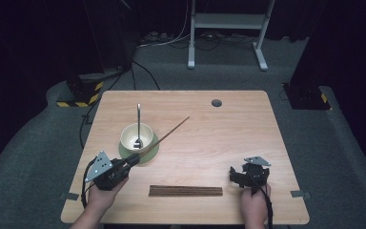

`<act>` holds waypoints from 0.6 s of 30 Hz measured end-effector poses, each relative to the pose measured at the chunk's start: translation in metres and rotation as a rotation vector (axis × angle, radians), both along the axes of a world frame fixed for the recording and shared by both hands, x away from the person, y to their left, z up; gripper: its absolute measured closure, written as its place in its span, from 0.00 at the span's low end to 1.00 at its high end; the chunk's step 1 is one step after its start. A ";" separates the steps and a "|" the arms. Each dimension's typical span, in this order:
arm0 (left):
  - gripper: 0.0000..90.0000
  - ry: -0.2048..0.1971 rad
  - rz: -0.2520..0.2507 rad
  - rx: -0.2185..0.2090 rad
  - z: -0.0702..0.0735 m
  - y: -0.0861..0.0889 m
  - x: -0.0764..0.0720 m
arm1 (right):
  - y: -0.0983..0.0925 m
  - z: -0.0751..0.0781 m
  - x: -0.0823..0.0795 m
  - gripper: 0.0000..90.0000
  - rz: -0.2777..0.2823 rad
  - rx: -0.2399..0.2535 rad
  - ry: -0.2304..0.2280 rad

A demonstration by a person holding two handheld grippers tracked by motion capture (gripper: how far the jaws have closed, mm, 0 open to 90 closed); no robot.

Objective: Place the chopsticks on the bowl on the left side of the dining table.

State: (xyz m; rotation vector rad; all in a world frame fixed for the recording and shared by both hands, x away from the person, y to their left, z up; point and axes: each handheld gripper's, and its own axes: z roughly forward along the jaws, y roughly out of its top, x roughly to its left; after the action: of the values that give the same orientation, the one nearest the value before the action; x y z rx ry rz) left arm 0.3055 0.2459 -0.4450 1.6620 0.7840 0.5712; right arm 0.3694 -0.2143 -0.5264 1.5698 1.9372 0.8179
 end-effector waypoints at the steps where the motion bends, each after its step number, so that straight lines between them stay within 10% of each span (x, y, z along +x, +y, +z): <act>1: 0.93 0.001 0.001 -0.003 0.000 0.000 0.000 | 0.000 0.000 0.000 0.11 -0.001 0.000 0.000; 18: 0.93 0.011 0.075 -0.014 -0.005 0.021 0.009 | 0.000 0.000 0.000 0.11 0.002 -0.001 0.000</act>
State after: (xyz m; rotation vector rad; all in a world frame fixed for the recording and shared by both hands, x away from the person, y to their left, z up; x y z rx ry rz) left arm 0.3147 0.2664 -0.4498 1.6293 0.8591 0.6075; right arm 0.3693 -0.2144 -0.5263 1.5678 1.9394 0.8171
